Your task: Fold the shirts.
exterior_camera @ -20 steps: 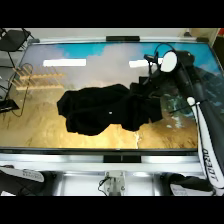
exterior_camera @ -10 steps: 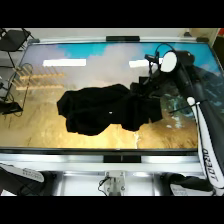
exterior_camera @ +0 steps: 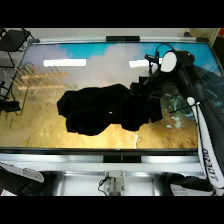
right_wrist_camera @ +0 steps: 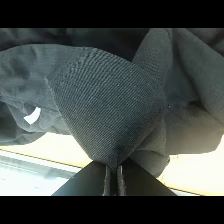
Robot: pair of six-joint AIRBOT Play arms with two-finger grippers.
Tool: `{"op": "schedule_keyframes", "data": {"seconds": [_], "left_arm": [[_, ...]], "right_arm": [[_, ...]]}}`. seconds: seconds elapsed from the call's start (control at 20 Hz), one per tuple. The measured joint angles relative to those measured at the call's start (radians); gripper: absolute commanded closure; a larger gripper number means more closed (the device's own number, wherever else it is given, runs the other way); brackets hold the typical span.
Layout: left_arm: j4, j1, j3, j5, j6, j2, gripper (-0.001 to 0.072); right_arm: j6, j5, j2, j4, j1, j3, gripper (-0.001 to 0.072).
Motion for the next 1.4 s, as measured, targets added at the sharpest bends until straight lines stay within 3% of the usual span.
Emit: {"op": "schedule_keyframes", "data": {"seconds": [0.5, 0.9, 1.1, 1.4], "left_arm": [[-0.005, -0.002, 0.145, -0.111, -0.069, 0.089, 0.0664], [-0.087, -0.111, 0.155, -0.140, -0.143, 0.340, 0.0664], [-0.107, -0.327, 0.150, -0.298, -0.200, 0.474, 0.0665], [0.089, -0.856, -0.019, -0.524, -0.275, 0.720, 0.0665]], "right_arm": [[-0.018, 0.046, 0.001, 0.000, 0.000, 0.000, 0.0640], [-0.073, 0.090, 0.055, -0.095, 0.000, 0.000, 0.0640], [-0.101, 0.080, 0.069, -0.190, 0.000, 0.000, 0.0640], [-0.145, 0.034, 0.073, -0.292, -0.001, 0.000, 0.0640]]}}
